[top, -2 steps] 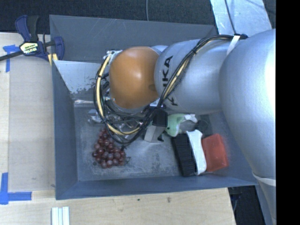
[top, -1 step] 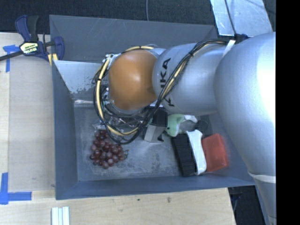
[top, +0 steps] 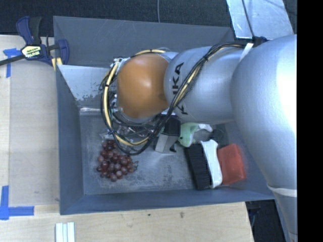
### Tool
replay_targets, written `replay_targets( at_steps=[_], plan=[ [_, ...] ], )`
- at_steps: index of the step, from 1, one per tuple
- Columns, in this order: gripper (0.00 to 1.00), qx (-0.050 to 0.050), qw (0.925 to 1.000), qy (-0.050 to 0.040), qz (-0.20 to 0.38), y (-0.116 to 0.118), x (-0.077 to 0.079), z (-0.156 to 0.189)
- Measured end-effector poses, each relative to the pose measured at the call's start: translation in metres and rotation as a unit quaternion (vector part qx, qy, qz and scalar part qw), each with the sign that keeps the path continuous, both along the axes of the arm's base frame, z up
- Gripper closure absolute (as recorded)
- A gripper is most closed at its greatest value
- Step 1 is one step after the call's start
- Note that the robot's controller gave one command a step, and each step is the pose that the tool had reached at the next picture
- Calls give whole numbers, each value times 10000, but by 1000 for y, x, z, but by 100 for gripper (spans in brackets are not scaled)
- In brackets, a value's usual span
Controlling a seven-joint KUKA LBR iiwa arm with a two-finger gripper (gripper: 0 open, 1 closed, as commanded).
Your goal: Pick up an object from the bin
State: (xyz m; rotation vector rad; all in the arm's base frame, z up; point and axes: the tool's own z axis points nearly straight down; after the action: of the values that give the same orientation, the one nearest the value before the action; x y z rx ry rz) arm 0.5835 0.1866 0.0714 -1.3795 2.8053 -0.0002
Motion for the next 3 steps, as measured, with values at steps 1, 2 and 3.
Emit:
replay_targets(
  at_steps=[1,2,3],
  plan=[
    [100,2,10000,0,-3,0,0,0],
    [100,5,10000,1,-8,0,-1,4],
    [100,8,10000,-8,-13,0,0,9]
  ],
)
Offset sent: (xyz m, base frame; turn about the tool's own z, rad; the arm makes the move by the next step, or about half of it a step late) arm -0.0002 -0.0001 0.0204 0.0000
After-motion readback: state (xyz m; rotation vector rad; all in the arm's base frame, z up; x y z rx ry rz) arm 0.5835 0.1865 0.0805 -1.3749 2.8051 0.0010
